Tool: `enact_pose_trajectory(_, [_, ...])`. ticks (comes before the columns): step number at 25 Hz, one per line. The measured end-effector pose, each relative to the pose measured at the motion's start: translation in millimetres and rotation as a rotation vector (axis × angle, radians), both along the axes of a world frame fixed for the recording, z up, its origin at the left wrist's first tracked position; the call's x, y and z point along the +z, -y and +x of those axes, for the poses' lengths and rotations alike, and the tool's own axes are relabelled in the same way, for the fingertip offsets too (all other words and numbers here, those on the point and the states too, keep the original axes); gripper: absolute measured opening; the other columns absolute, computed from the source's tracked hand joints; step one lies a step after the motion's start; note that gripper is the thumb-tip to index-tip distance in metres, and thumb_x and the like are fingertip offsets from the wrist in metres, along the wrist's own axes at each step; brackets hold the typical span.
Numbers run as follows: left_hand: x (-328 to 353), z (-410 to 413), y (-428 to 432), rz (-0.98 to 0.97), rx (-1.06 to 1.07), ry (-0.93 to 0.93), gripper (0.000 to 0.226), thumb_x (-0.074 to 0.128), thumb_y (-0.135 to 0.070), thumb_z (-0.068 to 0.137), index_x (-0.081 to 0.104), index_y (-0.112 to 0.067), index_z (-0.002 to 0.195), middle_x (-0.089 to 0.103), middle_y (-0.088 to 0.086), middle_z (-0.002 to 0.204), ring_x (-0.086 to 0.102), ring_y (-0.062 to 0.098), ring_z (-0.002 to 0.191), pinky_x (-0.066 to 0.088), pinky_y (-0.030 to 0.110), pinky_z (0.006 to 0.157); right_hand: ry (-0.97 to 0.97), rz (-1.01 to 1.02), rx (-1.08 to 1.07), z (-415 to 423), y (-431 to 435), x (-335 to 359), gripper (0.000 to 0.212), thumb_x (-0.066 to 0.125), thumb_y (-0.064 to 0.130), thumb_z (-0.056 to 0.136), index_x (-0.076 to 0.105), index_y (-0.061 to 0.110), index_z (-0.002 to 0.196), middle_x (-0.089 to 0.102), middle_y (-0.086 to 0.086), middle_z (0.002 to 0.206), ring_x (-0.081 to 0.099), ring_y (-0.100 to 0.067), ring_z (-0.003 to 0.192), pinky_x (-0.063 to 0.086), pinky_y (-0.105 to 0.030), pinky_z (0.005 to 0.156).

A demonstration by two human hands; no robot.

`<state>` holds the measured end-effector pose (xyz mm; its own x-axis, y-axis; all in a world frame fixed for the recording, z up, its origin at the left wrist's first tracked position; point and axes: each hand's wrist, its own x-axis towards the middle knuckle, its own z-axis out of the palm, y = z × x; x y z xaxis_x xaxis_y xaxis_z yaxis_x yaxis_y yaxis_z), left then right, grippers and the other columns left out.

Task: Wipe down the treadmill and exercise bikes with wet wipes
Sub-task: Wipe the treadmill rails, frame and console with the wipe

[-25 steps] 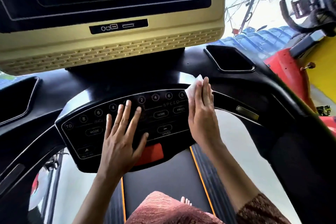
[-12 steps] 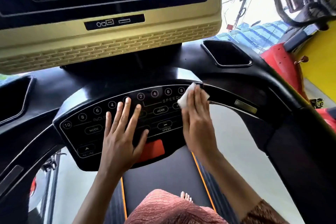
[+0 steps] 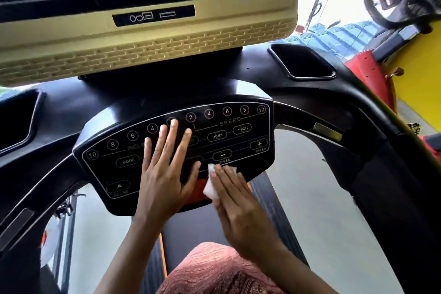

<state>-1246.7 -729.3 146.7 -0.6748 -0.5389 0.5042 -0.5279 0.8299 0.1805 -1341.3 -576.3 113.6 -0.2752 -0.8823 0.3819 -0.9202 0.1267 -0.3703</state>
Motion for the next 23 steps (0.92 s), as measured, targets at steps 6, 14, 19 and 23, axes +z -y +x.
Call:
enact_pose_trajectory(6, [-1.1, 0.7, -0.5, -0.001, 0.004, -0.005, 0.058, 0.046, -0.038, 0.093, 0.040, -0.012, 0.144, 0.025, 0.010, 0.156, 0.018, 0.025, 0.146, 0.006, 0.040, 0.119, 0.096, 0.020, -0.198, -29.8, -1.5, 8.4, 0.048, 0.030, 0.027, 0.103, 0.032, 0.012, 0.148, 0.025, -0.002, 0.156, 0.015, -0.020, 0.147, 0.018, -0.041, 0.117])
enact_pose_trajectory(14, [-1.1, 0.5, 0.3, 0.003, -0.005, -0.014, 0.057, 0.047, -0.036, 0.093, 0.042, -0.012, 0.144, 0.026, 0.011, 0.156, 0.020, 0.026, 0.146, 0.006, 0.041, 0.119, 0.049, -0.038, -0.345, -71.2, 22.2, 14.0, 0.049, 0.031, 0.023, 0.102, 0.027, 0.010, 0.149, 0.022, -0.005, 0.156, 0.004, -0.019, 0.148, 0.006, -0.033, 0.120])
enact_pose_trajectory(19, [-1.2, 1.3, 1.0, 0.002, -0.014, -0.020, 0.056, 0.046, -0.036, 0.093, 0.043, -0.012, 0.143, 0.027, 0.011, 0.155, 0.021, 0.026, 0.145, 0.009, 0.043, 0.118, -0.193, -0.010, -0.004, -63.8, 43.7, 20.5, 0.050, 0.036, 0.018, 0.099, 0.029, 0.016, 0.149, 0.025, 0.000, 0.156, 0.017, -0.017, 0.146, 0.015, -0.037, 0.119])
enact_pose_trajectory(23, [-1.6, 0.8, -0.2, -0.003, -0.006, -0.020, 0.056, 0.047, -0.036, 0.093, 0.043, -0.011, 0.143, 0.028, 0.011, 0.155, 0.021, 0.026, 0.145, 0.011, 0.044, 0.118, 0.035, -0.099, -0.269, -82.2, 75.6, 42.8, 0.048, 0.024, 0.027, 0.104, 0.029, 0.009, 0.148, 0.022, -0.009, 0.157, 0.012, -0.025, 0.146, 0.011, -0.039, 0.119])
